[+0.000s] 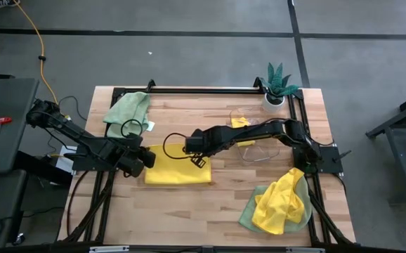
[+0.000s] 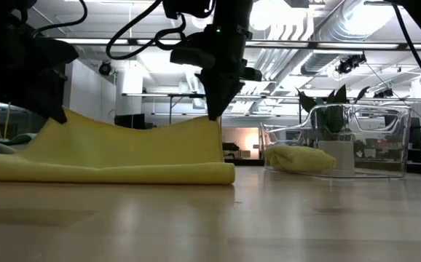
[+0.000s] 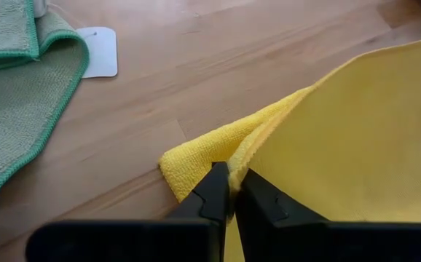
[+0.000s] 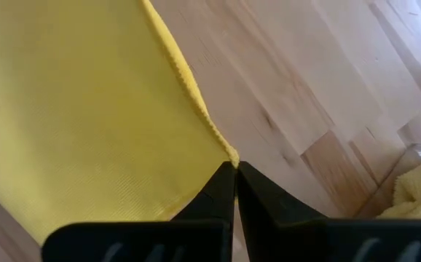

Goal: Fold microfiber towels
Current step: Fold the top yellow microfiber towel

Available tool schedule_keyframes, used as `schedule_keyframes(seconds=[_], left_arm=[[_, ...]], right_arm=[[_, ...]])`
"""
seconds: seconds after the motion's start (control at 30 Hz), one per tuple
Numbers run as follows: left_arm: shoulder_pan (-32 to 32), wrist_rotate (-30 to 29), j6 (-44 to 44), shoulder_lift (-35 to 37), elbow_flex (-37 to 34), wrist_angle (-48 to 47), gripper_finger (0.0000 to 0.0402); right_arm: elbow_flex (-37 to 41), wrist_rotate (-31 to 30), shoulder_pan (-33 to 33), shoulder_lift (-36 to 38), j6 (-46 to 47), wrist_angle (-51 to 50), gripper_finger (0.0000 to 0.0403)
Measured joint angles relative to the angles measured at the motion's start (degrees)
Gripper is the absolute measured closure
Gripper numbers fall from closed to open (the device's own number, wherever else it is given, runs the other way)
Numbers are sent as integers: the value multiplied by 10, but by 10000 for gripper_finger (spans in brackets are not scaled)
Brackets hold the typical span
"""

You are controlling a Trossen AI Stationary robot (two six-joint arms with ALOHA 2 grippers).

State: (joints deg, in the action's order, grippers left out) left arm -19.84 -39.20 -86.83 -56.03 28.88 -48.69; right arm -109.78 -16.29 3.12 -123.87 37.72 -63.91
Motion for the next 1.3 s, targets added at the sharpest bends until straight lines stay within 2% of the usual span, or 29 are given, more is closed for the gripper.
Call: schedule_keyframes(seconds=[0.17, 0.33, 0.57, 0.73, 0.83, 1.03, 1.13, 1.3], left_arm=[[0, 0, 11, 0, 0, 0, 377], [0, -3, 35, 0, 0, -21, 355], [20, -7, 33, 9, 0, -81, 273], [30, -5, 74, 39, 22, -77, 218], [23, 13, 127, 62, 38, -48, 199], [-46, 82, 260, 86, 20, 156, 193], [-96, 100, 288, 68, 8, 211, 193], [-164, 130, 293, 7, 0, 224, 192]], right_arm=[[0, -3, -3, 0, -2, 4, 394], [0, -32, -9, 0, -3, 4, 343], [0, -35, -34, 1, -48, 3, 235], [0, -30, -45, 19, -128, -5, 189], [0, -24, -36, 30, -165, -8, 182], [0, 4, 17, 36, -247, -4, 181], [0, 20, 42, 36, -273, -6, 181], [0, 48, 64, 45, -299, -25, 181]])
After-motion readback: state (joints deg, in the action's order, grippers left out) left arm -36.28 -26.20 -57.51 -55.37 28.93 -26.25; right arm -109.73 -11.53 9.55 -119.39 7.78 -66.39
